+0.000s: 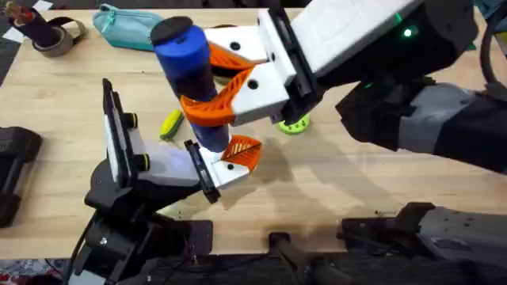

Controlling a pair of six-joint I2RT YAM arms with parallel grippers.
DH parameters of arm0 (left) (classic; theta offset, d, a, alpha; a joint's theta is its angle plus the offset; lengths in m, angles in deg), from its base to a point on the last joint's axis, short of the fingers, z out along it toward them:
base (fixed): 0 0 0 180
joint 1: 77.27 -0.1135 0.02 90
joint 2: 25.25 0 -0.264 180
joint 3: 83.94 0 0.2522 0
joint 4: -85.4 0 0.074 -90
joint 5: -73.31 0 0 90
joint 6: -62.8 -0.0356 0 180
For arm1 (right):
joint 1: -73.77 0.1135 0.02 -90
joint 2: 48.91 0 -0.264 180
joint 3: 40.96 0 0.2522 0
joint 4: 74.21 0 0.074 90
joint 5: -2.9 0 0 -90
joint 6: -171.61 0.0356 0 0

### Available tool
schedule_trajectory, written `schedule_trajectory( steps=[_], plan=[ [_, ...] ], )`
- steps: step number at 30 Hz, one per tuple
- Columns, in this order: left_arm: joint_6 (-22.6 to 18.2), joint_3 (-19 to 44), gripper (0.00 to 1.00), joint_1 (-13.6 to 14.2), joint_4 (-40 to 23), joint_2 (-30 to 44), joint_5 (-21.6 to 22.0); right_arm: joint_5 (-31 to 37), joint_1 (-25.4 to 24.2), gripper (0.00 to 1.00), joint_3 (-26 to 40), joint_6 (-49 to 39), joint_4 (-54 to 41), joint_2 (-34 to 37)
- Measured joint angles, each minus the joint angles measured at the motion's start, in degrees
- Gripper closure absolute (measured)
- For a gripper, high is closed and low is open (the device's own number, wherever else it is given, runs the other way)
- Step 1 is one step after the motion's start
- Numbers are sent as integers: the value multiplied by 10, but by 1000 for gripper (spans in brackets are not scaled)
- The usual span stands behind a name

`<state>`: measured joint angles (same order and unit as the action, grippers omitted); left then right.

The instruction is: Pick up the gripper from the table and insert it into the empty holder that is missing its gripper. Then pick up a screw, insert it into the mounting hole, and use the screwdriver to tighten it. Finally, clean up the table by picking up the vegetable and placing it into the bucket.

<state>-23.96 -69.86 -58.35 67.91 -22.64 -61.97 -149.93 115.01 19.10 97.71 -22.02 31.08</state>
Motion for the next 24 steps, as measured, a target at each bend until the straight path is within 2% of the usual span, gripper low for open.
schedule_trajectory(
  steps=[24],
  plan=[
    [0,0,989,0,0,0,0,-2,-7,970,-7,0,9,0]
  ],
)
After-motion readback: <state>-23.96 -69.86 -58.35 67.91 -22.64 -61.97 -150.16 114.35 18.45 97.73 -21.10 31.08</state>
